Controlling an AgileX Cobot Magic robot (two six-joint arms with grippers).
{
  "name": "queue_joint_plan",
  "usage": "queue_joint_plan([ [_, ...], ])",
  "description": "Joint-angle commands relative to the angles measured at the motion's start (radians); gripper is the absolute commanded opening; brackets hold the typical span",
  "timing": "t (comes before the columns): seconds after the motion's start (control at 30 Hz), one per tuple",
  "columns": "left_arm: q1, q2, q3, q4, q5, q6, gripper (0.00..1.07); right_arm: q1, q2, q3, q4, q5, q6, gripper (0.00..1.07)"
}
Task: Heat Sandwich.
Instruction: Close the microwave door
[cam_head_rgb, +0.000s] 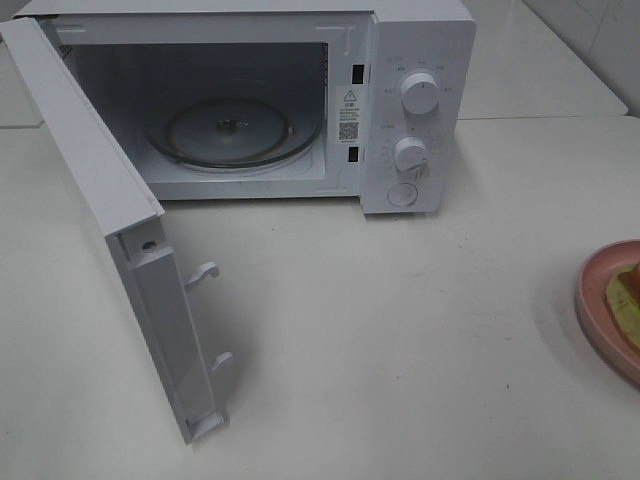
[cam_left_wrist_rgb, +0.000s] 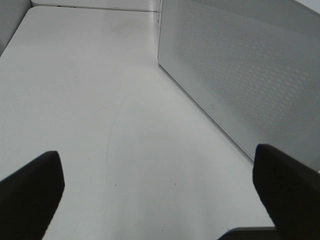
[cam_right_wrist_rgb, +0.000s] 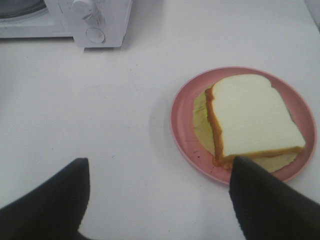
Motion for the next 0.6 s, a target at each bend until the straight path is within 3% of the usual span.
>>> queue_joint_plan([
  [0.03,0.004,-0.017,0.002,0.0,-0.005,0.0,0.97,-0.046,-0.055,0.001,-0.008,-0.015,-0.012,0.76],
  [0.2,0.004,-0.017,0.002,0.0,-0.005,0.0,0.97,-0.09,-0.122,0.002,-0.01,-0.015,-0.038,0.76],
  [0.6,0.004,-0.017,0.002,0.0,-0.005,0.0,0.97,-0.09,-0.121,0.002,-0.01,-0.015,-0.04,0.75],
])
